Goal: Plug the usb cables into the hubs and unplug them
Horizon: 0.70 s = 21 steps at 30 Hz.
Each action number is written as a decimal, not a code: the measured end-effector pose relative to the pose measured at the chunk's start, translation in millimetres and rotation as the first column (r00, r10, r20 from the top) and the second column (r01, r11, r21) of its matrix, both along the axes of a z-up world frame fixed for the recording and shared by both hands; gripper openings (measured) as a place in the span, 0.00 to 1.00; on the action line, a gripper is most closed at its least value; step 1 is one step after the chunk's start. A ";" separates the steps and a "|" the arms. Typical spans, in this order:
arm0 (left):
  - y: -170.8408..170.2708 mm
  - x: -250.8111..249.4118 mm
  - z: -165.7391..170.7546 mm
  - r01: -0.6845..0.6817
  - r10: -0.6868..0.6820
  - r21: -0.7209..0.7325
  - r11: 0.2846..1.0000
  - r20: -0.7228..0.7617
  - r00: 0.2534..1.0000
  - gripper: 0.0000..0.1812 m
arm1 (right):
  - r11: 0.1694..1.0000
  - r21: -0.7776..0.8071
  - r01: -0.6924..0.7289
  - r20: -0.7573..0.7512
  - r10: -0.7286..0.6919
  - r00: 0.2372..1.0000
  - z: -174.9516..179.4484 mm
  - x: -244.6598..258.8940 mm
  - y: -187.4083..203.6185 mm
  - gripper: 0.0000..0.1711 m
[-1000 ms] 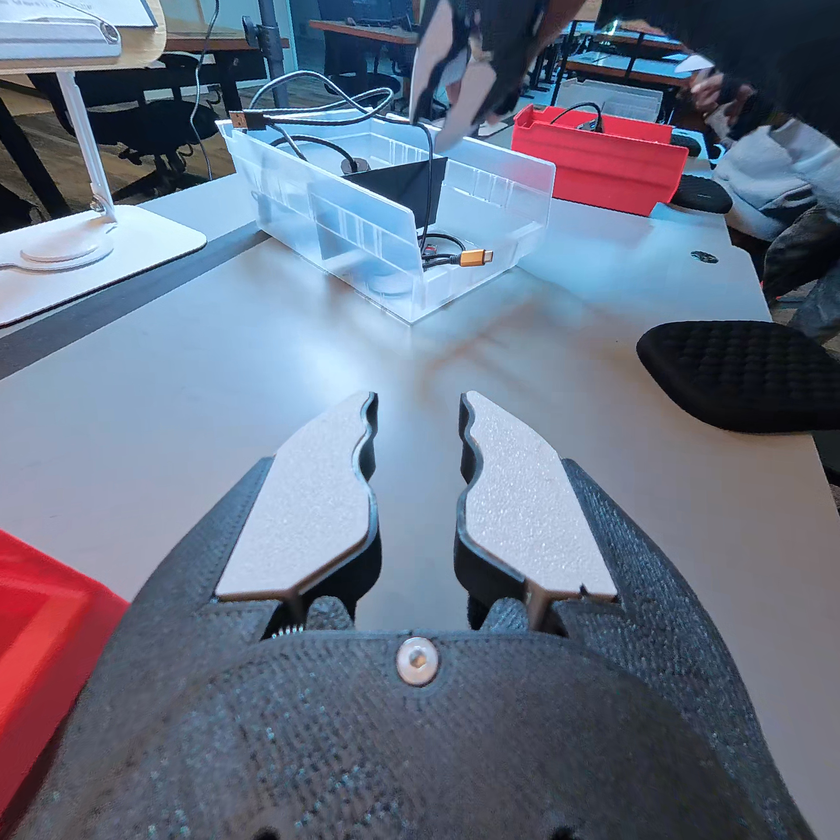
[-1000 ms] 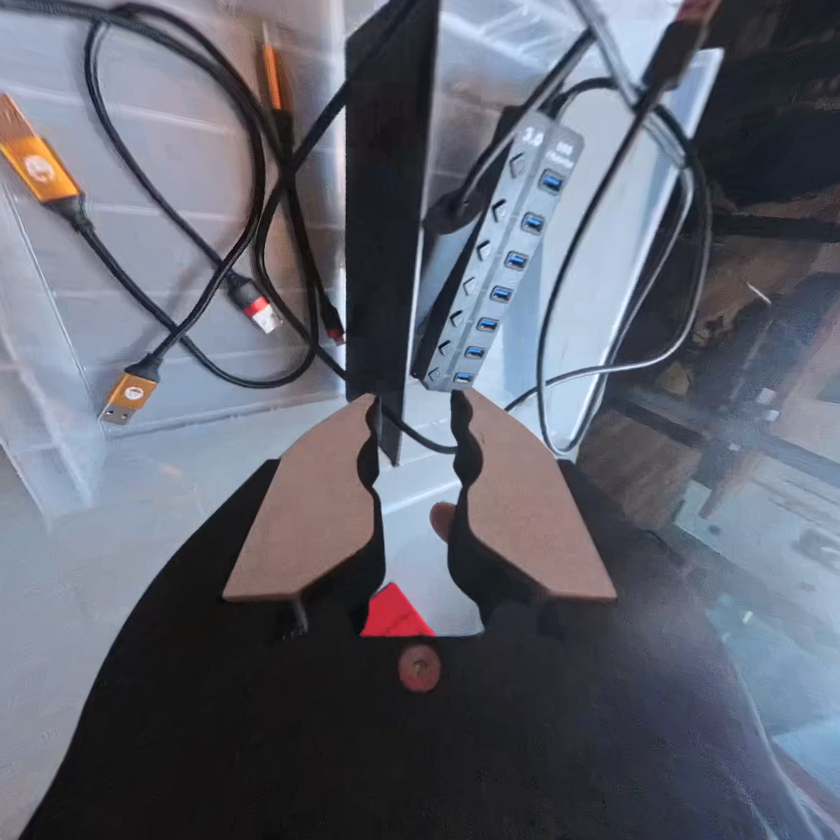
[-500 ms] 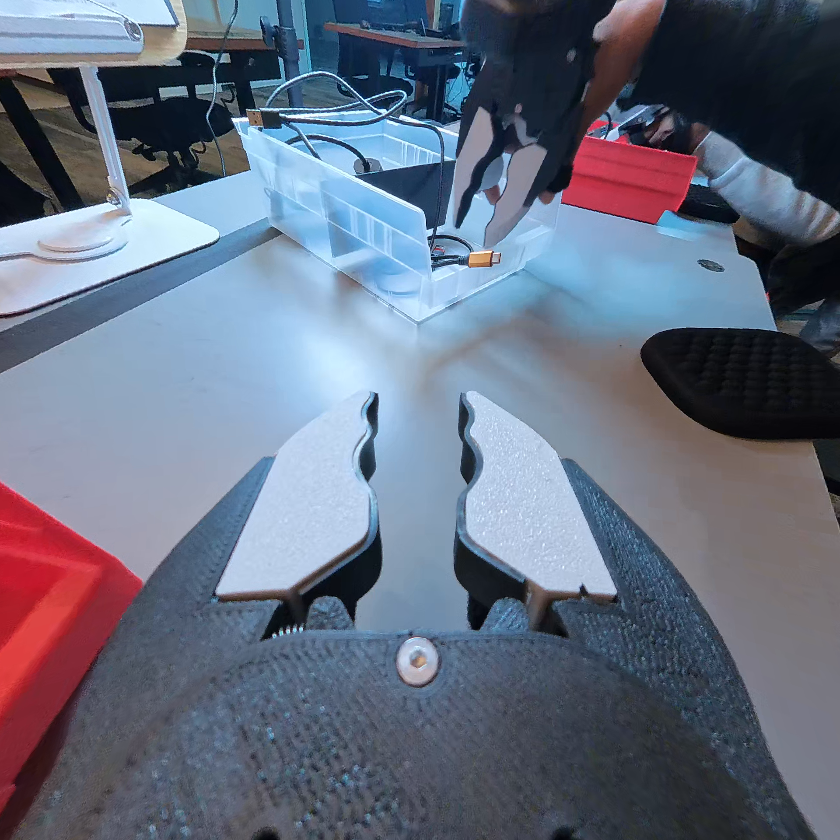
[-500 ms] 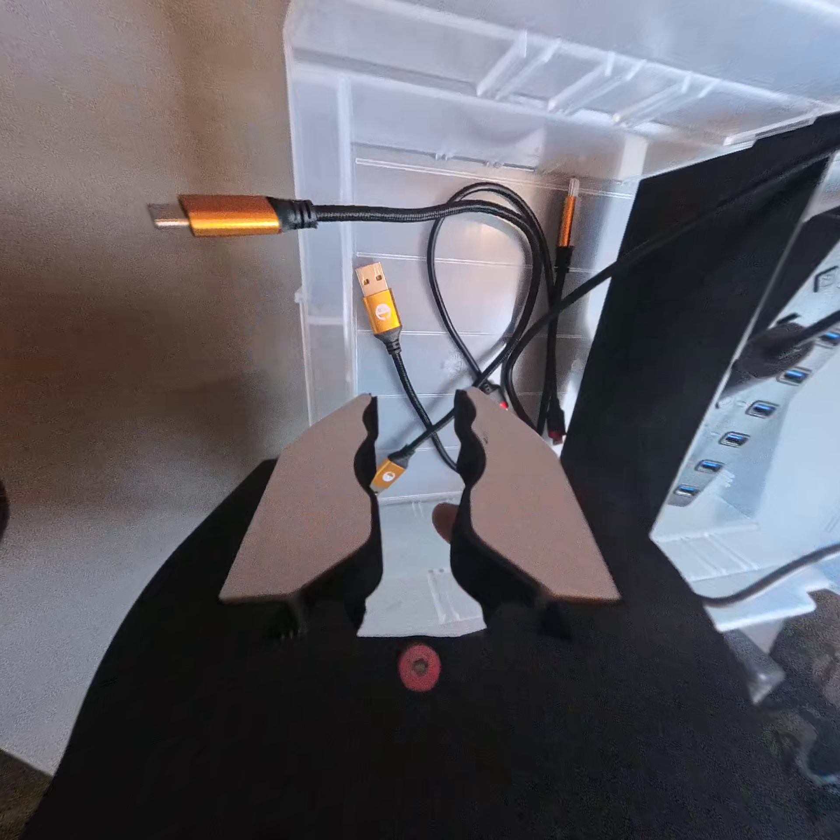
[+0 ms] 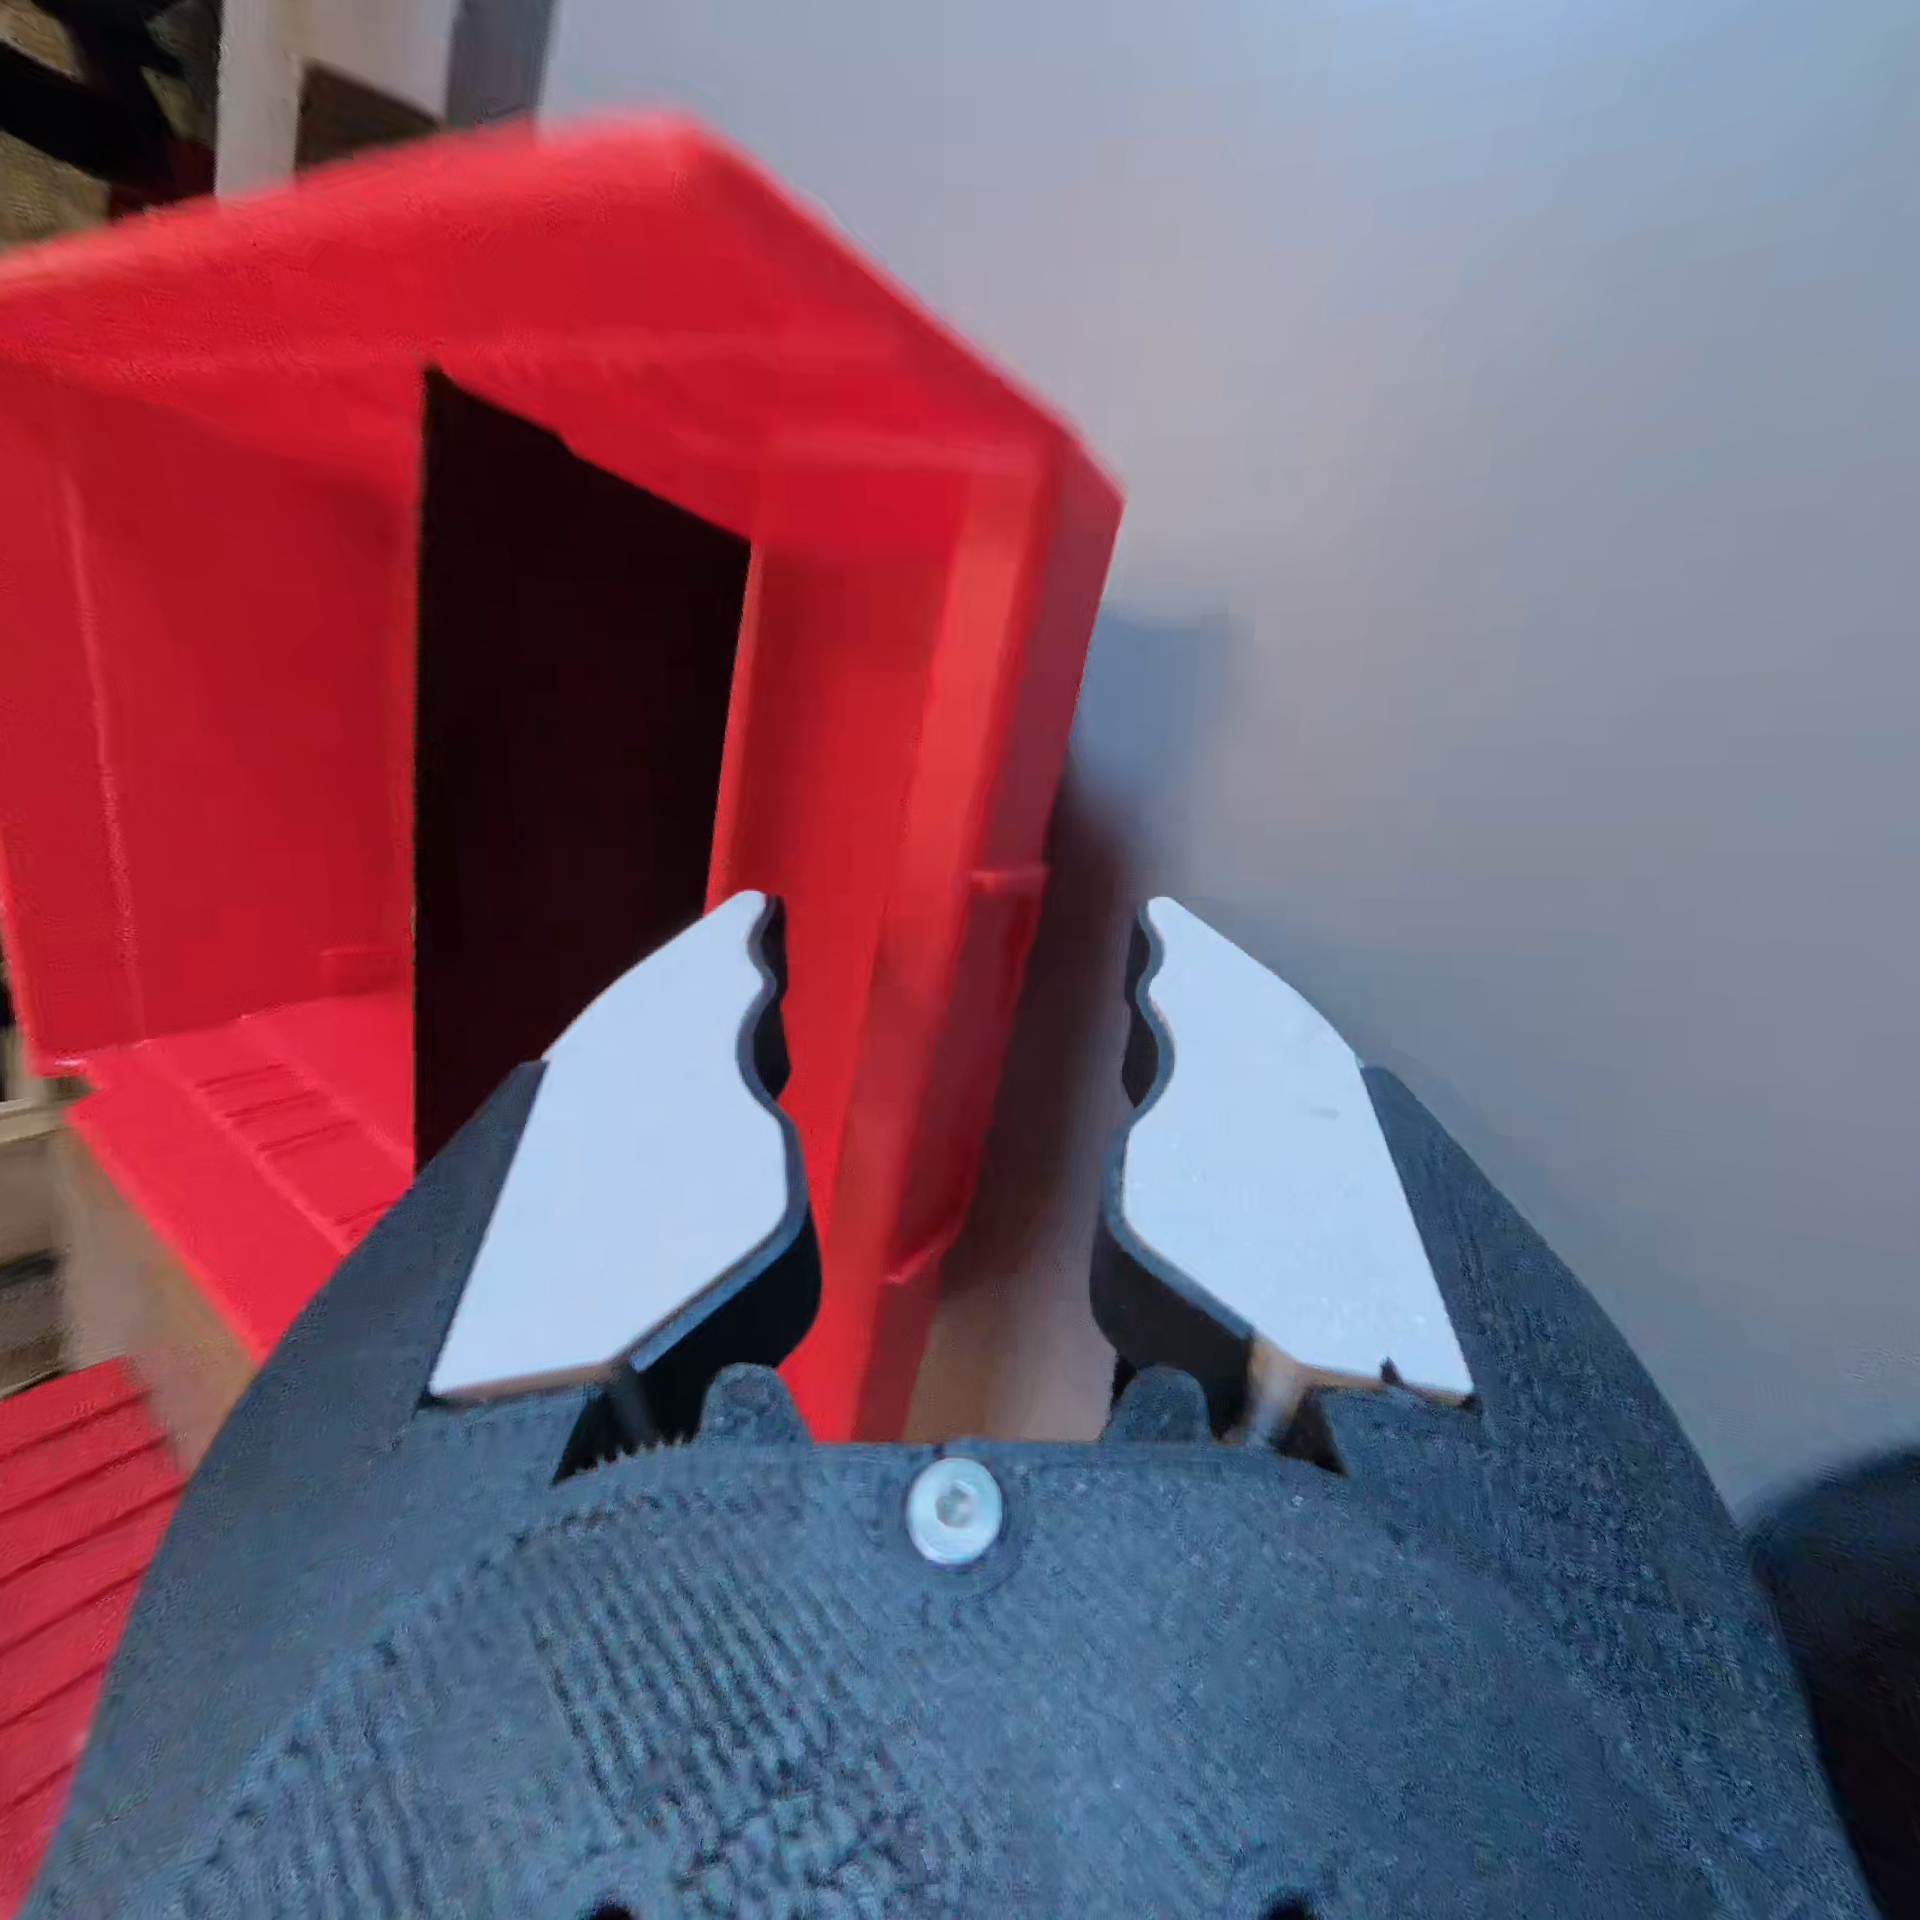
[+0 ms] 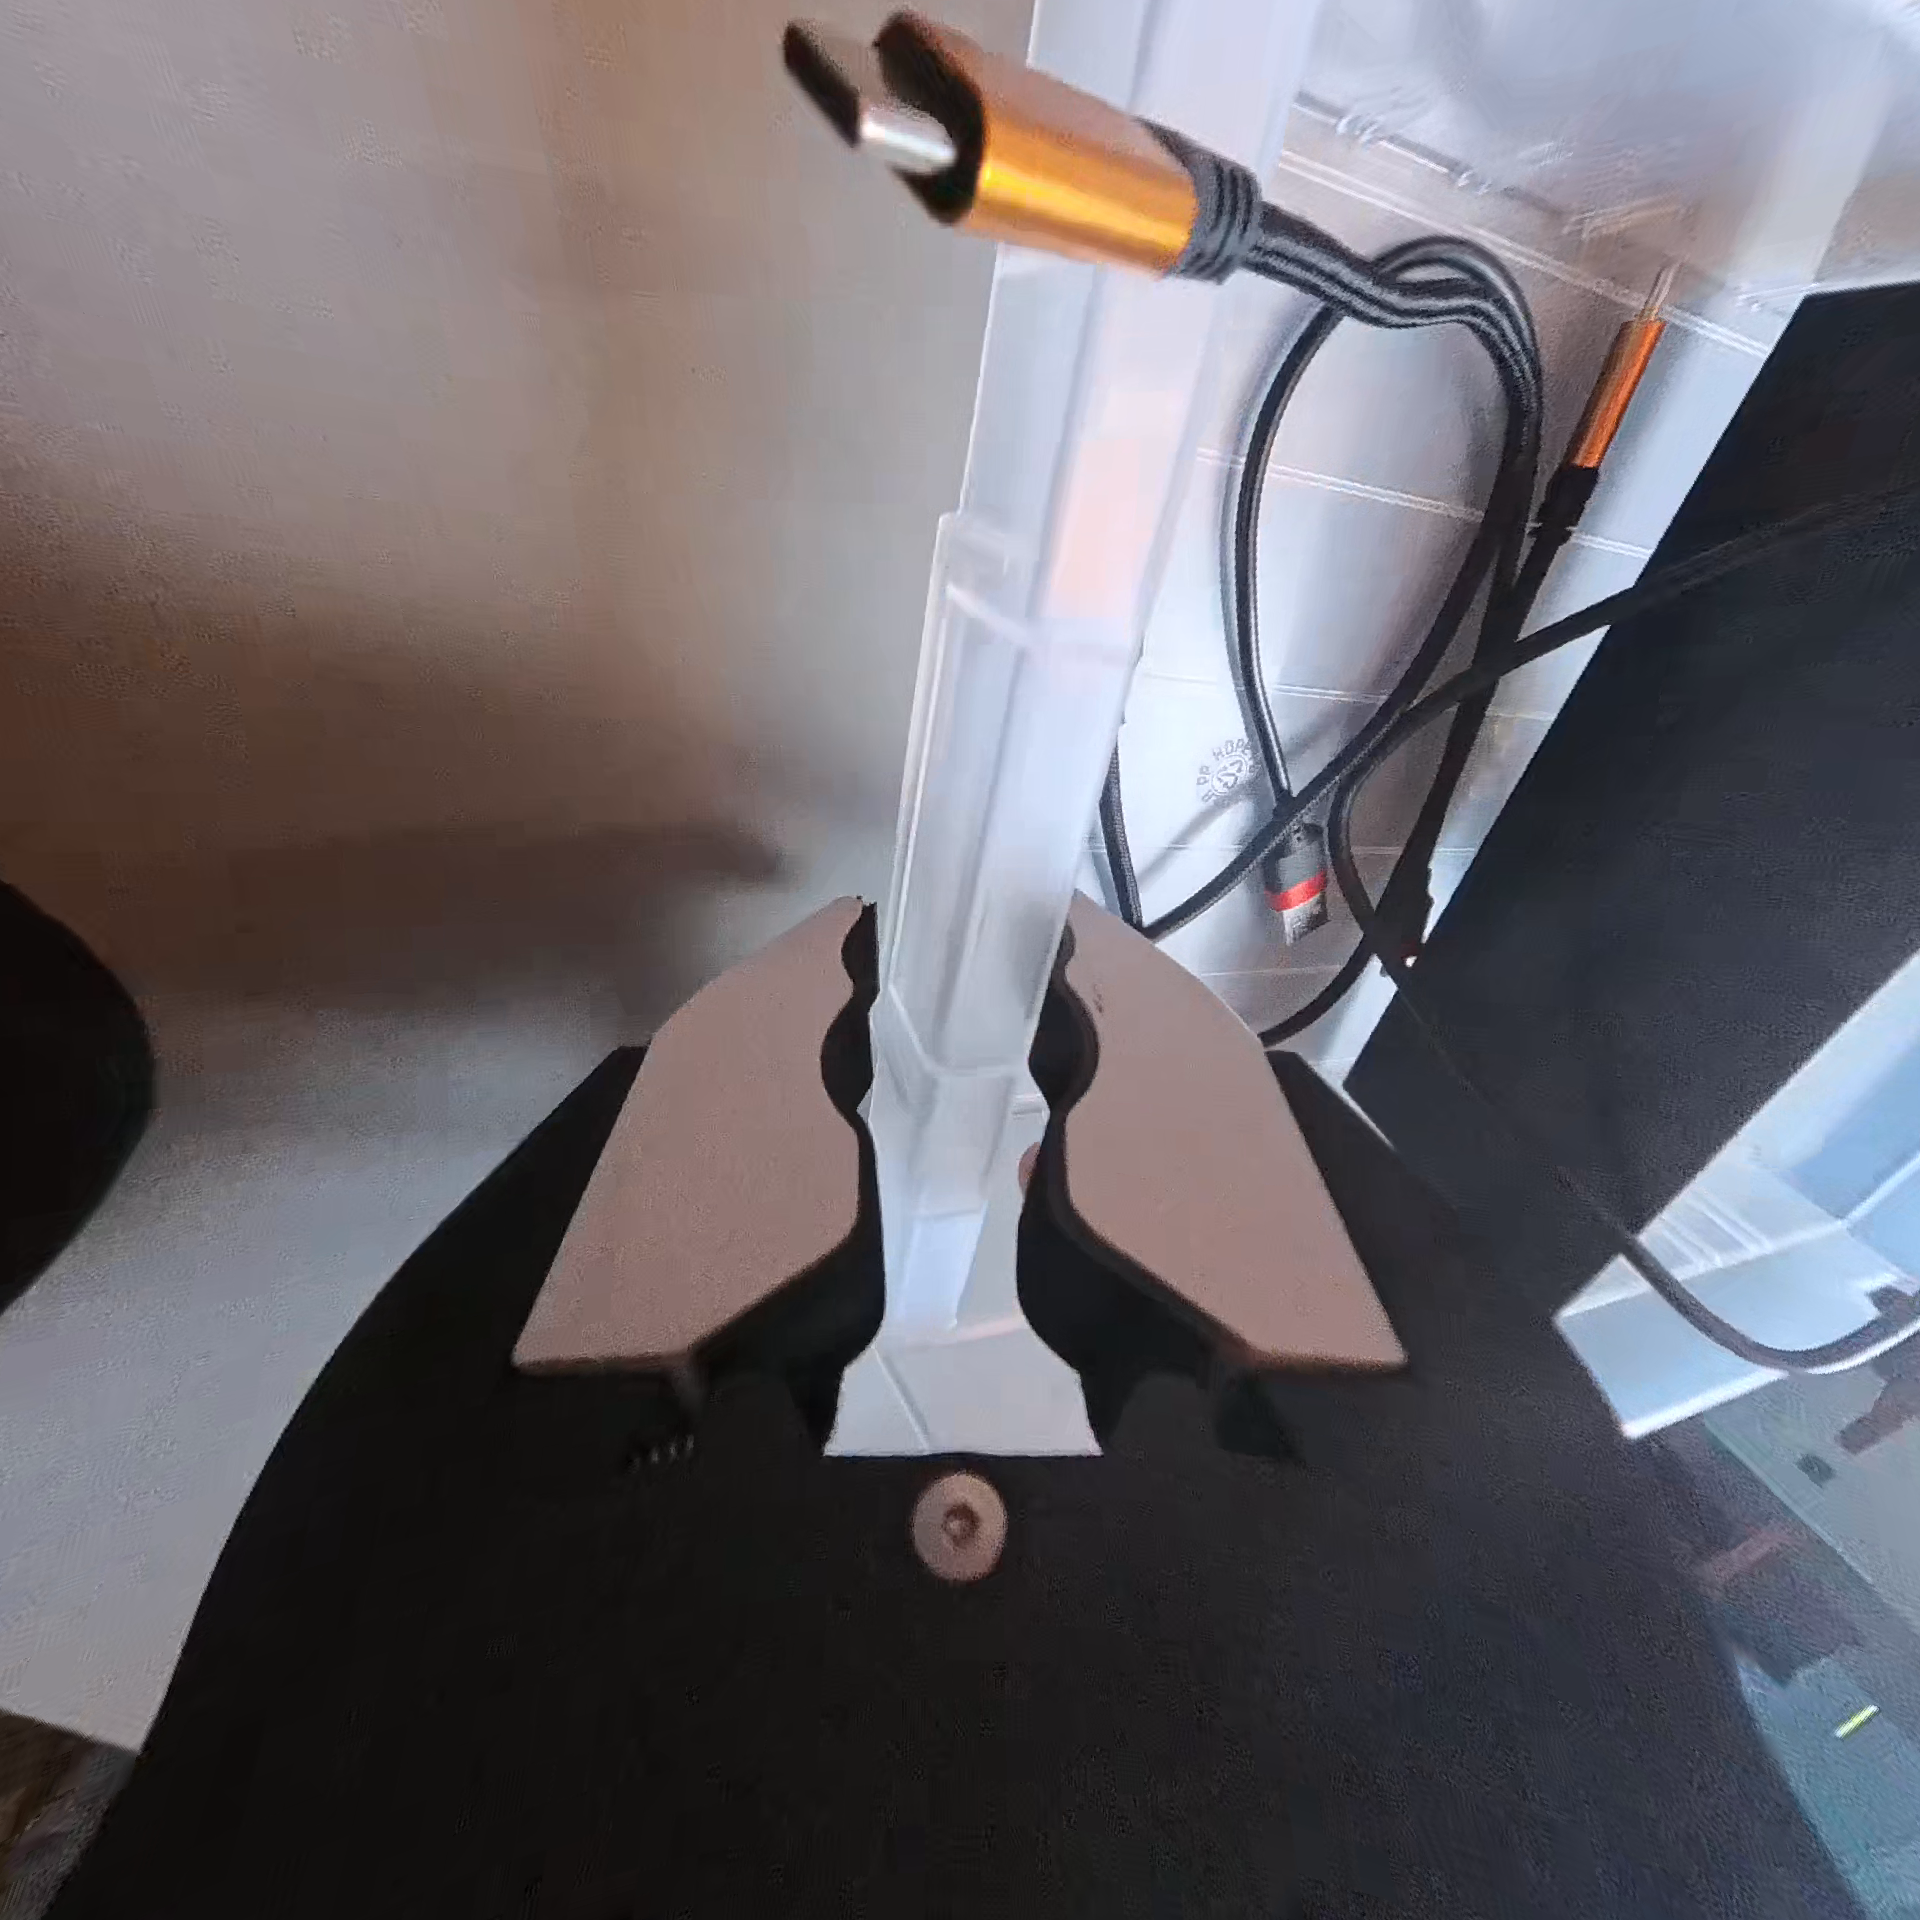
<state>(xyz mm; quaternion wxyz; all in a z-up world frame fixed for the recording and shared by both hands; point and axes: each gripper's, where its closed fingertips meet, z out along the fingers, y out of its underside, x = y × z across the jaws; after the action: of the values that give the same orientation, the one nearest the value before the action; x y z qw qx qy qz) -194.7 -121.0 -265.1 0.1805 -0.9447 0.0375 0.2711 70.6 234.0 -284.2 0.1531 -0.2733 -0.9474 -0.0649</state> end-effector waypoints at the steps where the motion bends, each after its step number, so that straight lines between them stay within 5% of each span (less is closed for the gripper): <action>1: -4.1 -10.1 -10.4 0.012 -0.015 -0.055 0.998 -0.057 0.998 0.30 | 1.000 0.007 -0.018 -0.009 0.019 1.000 0.0 6.1 -7.3 0.16; 2: -5.2 -18.0 -19.8 0.039 -0.052 -0.107 0.994 -0.120 0.991 0.21 | 0.999 0.017 -0.040 -0.021 0.040 0.999 0.0 11.7 -15.3 0.16; 4: 11.7 -23.3 -17.9 0.152 -0.178 -0.112 0.982 -0.285 0.942 0.19 | 0.997 0.018 -0.081 -0.056 0.082 0.995 -0.1 21.5 -35.8 0.17; 7: 39.0 -8.8 -17.0 0.159 -0.159 -0.020 0.987 -0.233 0.959 0.17 | 0.990 0.022 -0.142 -0.102 0.143 0.984 0.0 36.3 -69.1 0.17; 14: 113.8 40.8 -16.2 0.417 -0.402 -0.001 0.909 -0.262 0.877 0.17 | 0.963 0.007 -0.270 -0.264 0.262 0.928 9.7 51.3 -140.7 0.20; 18: 143.0 62.5 -11.9 0.512 -0.486 0.035 0.858 -0.263 0.833 0.19 | 0.918 -0.286 -0.275 -0.459 0.121 0.880 56.3 57.3 -181.5 0.19; 21: 143.5 80.2 11.0 0.482 -0.451 0.221 0.848 -0.176 0.875 0.24 | 0.875 -0.435 -0.211 -0.576 -0.091 0.812 92.4 62.7 -168.7 0.19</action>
<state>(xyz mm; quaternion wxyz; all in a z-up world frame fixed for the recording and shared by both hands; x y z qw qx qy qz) -114.5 22.5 -254.1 0.3597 -0.8580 0.2410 0.2766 133.2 65.3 -191.9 0.3637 -0.2779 -0.8493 0.2632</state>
